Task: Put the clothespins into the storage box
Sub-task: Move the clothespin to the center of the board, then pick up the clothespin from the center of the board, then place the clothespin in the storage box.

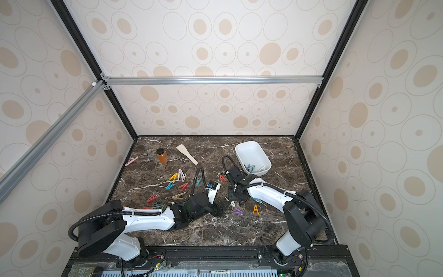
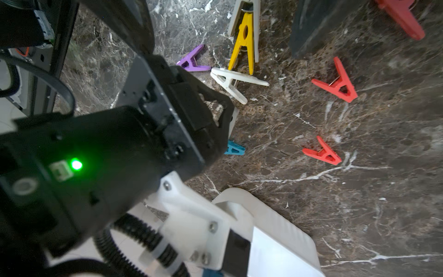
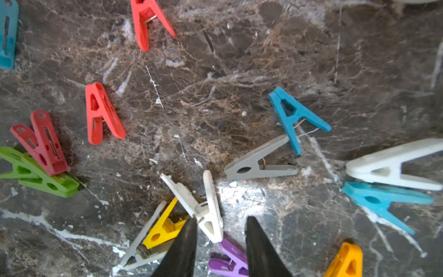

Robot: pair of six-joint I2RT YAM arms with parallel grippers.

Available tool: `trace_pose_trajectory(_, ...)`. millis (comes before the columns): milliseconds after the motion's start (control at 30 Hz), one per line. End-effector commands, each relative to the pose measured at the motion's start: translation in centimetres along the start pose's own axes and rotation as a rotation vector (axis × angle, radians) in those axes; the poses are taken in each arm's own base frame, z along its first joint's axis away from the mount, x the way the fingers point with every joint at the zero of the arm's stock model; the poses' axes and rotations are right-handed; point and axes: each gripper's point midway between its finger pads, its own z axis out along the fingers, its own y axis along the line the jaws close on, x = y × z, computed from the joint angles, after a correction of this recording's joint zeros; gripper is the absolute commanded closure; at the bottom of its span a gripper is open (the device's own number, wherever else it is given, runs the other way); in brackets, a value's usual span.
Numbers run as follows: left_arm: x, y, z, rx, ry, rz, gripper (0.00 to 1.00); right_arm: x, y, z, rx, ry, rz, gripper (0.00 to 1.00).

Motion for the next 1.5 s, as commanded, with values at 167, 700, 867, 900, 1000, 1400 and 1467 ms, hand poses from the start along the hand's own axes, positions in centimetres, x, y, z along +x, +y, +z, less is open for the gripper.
trace_pose_trajectory(167,-0.1,-0.8,0.1,0.047,-0.036,-0.034,0.12,0.0,0.8,2.9,0.052,0.054,-0.047,0.69)
trace_pose_trajectory(700,-3.2,1.2,-1.5,0.001,-0.131,-0.117,0.11,-4.8,0.6,-3.1,0.018,-0.127,-0.022,0.96)
trace_pose_trajectory(867,-4.6,-0.2,-0.4,0.026,-0.159,0.001,0.12,-8.8,-2.6,-4.8,-0.013,-0.201,0.096,0.97)
trace_pose_trajectory(900,-4.6,-0.5,0.3,0.028,-0.148,0.034,0.12,-9.8,-3.4,-5.2,-0.012,-0.225,0.126,0.97)
trace_pose_trajectory(1000,-3.9,-1.5,3.0,0.034,-0.086,0.122,0.11,-13.0,-6.5,-5.8,0.003,-0.295,0.224,0.98)
trace_pose_trajectory(1400,-1.8,-1.0,7.1,-0.009,0.002,0.097,0.12,-18.9,-11.7,-4.6,0.087,-0.296,0.320,0.67)
trace_pose_trajectory(1467,-2.5,-0.8,6.5,-0.019,-0.015,0.094,0.11,-18.7,-11.5,-6.0,0.106,-0.320,0.297,0.66)
